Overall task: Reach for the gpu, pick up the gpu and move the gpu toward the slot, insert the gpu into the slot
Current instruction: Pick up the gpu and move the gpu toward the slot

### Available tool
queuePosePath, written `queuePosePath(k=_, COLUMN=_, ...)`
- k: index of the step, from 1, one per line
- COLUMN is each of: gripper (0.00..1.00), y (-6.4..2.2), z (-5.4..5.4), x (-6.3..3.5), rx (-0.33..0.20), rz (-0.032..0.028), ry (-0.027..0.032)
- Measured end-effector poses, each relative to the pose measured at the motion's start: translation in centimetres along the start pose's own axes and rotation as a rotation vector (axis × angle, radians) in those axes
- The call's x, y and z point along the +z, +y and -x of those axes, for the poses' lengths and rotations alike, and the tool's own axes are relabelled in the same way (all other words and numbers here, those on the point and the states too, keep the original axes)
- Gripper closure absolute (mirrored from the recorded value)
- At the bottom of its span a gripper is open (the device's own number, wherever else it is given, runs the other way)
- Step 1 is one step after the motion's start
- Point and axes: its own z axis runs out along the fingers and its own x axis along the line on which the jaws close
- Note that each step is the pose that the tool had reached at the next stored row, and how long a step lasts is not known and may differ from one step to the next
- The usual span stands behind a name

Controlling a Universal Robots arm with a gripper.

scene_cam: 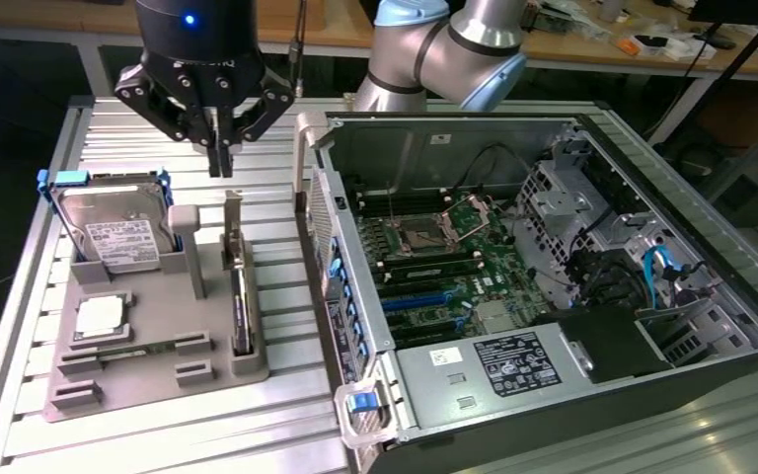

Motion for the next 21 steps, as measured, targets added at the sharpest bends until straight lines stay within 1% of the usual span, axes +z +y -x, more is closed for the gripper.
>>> queuePosePath(k=1, gripper=0.89, y=0.00, z=0.0, x=0.00, rx=0.000, rz=0.0000, ry=0.0000)
queuePosePath(k=5, gripper=0.64, y=0.00, z=0.0, x=0.00, rx=0.000, rz=0.0000, ry=-0.0001)
queuePosePath(k=6, gripper=0.64, y=0.00, z=0.0, x=0.00, rx=0.000, rz=0.0000, ry=-0.0001)
queuePosePath(k=7, gripper=0.58, y=0.00, z=0.0, x=0.00, rx=0.000, rz=0.0000, ry=0.0000)
queuePosePath(k=10, gripper=0.58, y=-0.10, z=0.0, x=0.02, rx=0.000, rz=-0.0001, ry=0.0000)
queuePosePath(k=14, gripper=0.58, y=-0.81, z=0.1, x=0.10, rx=0.000, rz=-0.0005, ry=0.0014)
queuePosePath(k=15, gripper=0.58, y=-1.07, z=0.1, x=0.15, rx=0.000, rz=-0.0014, ry=0.0029)
queuePosePath(k=16, gripper=0.58, y=-1.30, z=0.1, x=0.24, rx=-0.001, rz=-0.0017, ry=0.0059)
queuePosePath(k=18, gripper=0.58, y=-1.84, z=0.1, x=0.50, rx=-0.006, rz=-0.0024, ry=0.0161)
queuePosePath(k=21, gripper=0.58, y=-2.34, z=0.2, x=0.93, rx=-0.007, rz=-0.0024, ry=0.0182)
